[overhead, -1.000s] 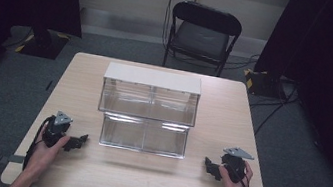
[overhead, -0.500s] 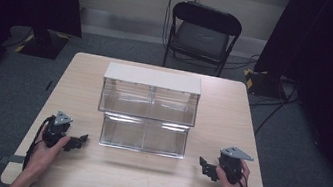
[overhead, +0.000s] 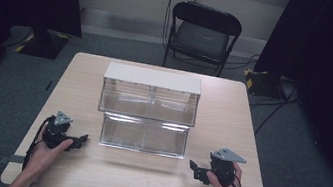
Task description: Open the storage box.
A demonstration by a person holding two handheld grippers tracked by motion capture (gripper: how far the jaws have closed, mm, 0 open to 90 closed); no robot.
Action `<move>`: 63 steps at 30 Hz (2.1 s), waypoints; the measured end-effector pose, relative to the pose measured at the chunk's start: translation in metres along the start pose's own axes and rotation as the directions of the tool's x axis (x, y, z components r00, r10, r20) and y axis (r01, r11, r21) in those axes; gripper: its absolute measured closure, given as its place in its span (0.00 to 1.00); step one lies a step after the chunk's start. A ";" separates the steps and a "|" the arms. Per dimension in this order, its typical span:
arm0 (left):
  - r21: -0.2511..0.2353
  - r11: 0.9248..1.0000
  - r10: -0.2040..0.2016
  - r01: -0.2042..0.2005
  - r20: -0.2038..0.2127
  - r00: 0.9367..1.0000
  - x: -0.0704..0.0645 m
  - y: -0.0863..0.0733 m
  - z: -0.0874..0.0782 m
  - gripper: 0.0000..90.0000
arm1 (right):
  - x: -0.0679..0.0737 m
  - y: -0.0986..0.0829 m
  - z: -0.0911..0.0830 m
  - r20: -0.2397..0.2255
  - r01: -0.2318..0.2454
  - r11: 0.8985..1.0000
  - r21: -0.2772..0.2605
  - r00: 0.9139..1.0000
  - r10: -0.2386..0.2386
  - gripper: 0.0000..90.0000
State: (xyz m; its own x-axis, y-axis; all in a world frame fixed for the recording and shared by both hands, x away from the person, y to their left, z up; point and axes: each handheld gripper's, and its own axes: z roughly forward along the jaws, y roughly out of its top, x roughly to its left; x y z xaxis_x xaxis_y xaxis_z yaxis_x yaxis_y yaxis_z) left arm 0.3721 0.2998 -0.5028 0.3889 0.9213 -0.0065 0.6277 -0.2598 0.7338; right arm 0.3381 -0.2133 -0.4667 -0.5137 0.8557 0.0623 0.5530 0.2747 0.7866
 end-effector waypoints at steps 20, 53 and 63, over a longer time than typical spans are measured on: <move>0.000 1.000 -0.001 0.001 0.000 1.000 0.000 0.000 0.000 0.10 | 0.027 0.010 0.013 -0.097 0.051 0.999 -0.009 0.994 -0.052 0.16; 0.000 1.000 0.000 0.000 0.000 1.000 0.000 0.000 0.000 0.10 | 0.030 0.017 0.015 -0.103 0.024 0.999 -0.047 0.994 -0.029 0.15; 0.000 1.000 -0.001 0.001 0.000 1.000 0.000 0.000 0.000 0.10 | 0.030 0.016 0.014 -0.098 0.026 0.998 -0.050 0.995 -0.031 0.16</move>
State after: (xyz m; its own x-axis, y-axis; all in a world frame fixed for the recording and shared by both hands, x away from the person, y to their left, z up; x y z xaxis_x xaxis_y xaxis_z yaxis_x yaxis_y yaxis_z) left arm 0.3720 0.2997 -0.5028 0.3885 0.9214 -0.0069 0.6278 -0.2592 0.7339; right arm 0.3409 -0.1766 -0.4609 -0.5921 0.7999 0.0976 0.5059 0.2747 0.8177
